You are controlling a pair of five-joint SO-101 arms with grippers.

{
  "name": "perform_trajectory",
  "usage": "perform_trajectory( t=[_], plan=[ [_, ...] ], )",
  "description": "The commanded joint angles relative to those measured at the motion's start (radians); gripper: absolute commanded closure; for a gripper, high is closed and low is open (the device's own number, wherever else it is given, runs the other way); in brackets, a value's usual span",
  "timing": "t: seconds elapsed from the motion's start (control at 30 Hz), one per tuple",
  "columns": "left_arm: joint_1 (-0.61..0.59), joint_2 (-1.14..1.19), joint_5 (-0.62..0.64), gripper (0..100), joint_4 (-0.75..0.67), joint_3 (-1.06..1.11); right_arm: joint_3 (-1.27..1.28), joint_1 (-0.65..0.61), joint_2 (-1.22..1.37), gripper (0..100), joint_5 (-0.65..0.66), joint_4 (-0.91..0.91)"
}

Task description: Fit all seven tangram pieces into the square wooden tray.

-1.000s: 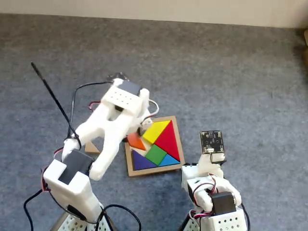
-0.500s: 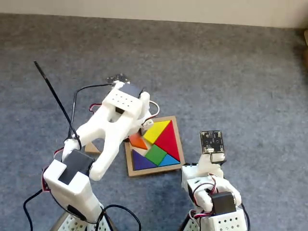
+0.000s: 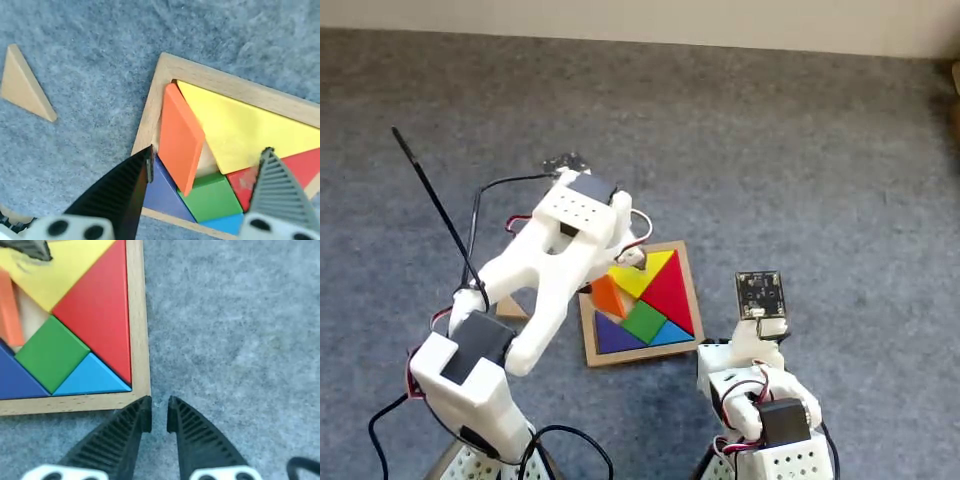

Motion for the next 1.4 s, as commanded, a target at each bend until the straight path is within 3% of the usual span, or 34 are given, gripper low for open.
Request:
perform_trajectory(
  t=[0.0,0.4,0.53,0.63,1.1,1.23,1.37],
  plan=[
    [-0.022,-0.062,0.008,70,-0.002,-0.005,0.142,0.002,-0.025,93.6,-0.003,0.01],
    [-0.047,-0.065,0.0,90,0.029,-0.028,0.142,0.002,-0.025,93.6,-0.003,0.01],
    [-0.127,-0.087,-0.06,96,0.172,-0.113,0.142,0.002,-0.025,93.6,-0.003,0.01],
    [-0.174,-0.16,-0.107,96,0.241,-0.13,0.142,0.002,-0.025,93.6,-0.003,0.01],
    [-0.346,-0.418,-0.199,96,0.238,0.156,0.142,0.005,-0.025,93.6,-0.003,0.01],
    [-0.387,-0.417,-0.261,96,0.16,0.269,0.142,0.005,-0.025,93.6,-0.003,0.01],
    [-0.424,-0.417,-0.262,96,-0.038,0.409,0.142,0.005,-0.025,93.6,-0.003,0.01]
  ],
)
